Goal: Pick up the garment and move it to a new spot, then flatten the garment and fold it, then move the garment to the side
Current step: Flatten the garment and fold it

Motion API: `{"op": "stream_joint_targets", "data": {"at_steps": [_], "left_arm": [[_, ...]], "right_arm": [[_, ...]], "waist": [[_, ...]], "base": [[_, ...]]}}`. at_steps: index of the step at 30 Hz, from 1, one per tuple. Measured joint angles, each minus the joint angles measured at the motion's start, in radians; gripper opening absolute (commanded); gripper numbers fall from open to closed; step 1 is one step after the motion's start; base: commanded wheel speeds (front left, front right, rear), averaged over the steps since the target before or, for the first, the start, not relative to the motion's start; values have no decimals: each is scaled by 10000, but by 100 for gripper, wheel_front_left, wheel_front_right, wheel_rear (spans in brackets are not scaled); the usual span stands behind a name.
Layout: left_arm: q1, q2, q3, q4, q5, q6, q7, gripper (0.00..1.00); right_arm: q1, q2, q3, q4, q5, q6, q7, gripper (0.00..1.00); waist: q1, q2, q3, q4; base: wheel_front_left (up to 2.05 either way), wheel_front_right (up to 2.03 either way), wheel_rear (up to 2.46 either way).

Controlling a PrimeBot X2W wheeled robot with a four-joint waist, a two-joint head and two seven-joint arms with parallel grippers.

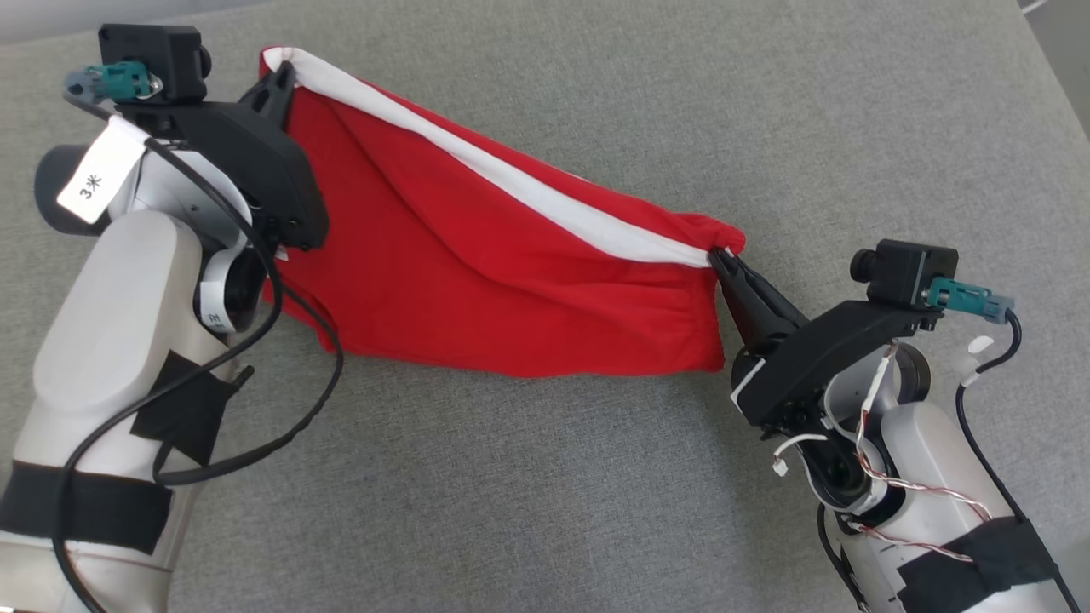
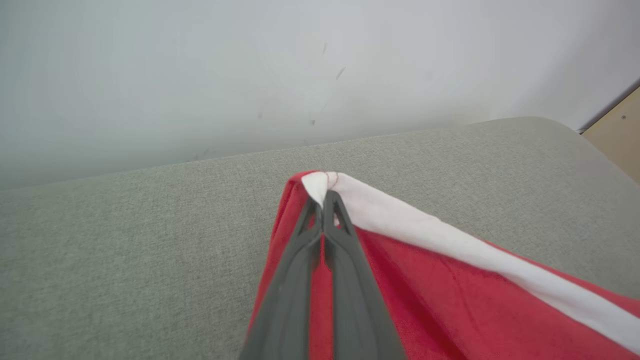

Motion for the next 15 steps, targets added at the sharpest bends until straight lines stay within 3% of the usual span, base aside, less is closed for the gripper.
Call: {"op": "stream_joint_targets", "data": {"at_steps": [6, 7, 8, 9, 15], "left_arm": [[-244, -10, -138, 800, 153, -12, -173, 0], [-291, -29, -153, 876, 155, -13, -186, 17], [-327, -48, -167, 945, 165, -15, -228, 65], [-346, -71, -176, 1016, 180, -12, -303, 100], [-601, -230, -242, 1438, 192, -23, -704, 100]], "right_arm": [[-249, 25, 165, 408, 105, 0, -313, 0], [-265, 31, 165, 462, 151, 0, -382, 19], [-318, 33, 167, 539, 203, 0, -426, 100], [-396, 40, 155, 598, 257, -4, -512, 100], [-557, 46, 84, 773, 414, -2, -974, 100]], "waist": [[1, 0, 213, -101], [0, 0, 221, -97], [0, 0, 227, -89], [0, -1, 231, -79], [0, -1, 170, 72]], "base": [[0, 0, 0], [0, 0, 0], [0, 0, 0], [0, 0, 0], [0, 0, 0]]}}
